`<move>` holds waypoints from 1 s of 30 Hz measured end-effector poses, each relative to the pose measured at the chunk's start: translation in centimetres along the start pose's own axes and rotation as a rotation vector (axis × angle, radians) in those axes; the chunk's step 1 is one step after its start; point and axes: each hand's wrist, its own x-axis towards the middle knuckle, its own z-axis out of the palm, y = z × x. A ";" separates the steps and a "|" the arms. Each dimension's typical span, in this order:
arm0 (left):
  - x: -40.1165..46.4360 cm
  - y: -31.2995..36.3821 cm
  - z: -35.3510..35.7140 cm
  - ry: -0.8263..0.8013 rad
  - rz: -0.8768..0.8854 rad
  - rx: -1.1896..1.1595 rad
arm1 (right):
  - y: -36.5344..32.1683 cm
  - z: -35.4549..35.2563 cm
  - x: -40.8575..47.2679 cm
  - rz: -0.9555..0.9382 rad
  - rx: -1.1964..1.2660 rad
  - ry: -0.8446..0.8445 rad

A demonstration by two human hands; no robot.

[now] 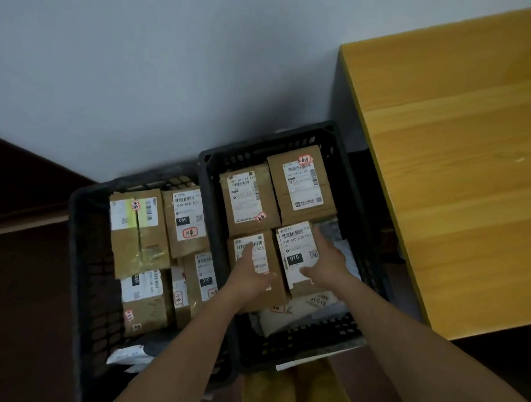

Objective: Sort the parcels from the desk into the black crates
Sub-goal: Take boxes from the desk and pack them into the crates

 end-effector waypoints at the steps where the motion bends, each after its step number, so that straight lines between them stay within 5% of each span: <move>1: -0.6 0.5 -0.6 0.032 0.046 0.061 | -0.7 -0.6 -0.7 -0.028 -0.042 0.009; 7: -5.4 6.2 -3.2 0.169 0.240 0.519 | -5.4 -5.8 -7.0 -0.117 -0.256 0.160; 14: -10.6 14.4 -1.9 0.213 0.465 0.697 | -6.4 -12.2 -14.1 -0.171 -0.357 0.434; 30: -18.7 27.9 16.3 0.243 0.713 1.084 | 9.6 -26.3 -25.2 0.017 -0.229 0.698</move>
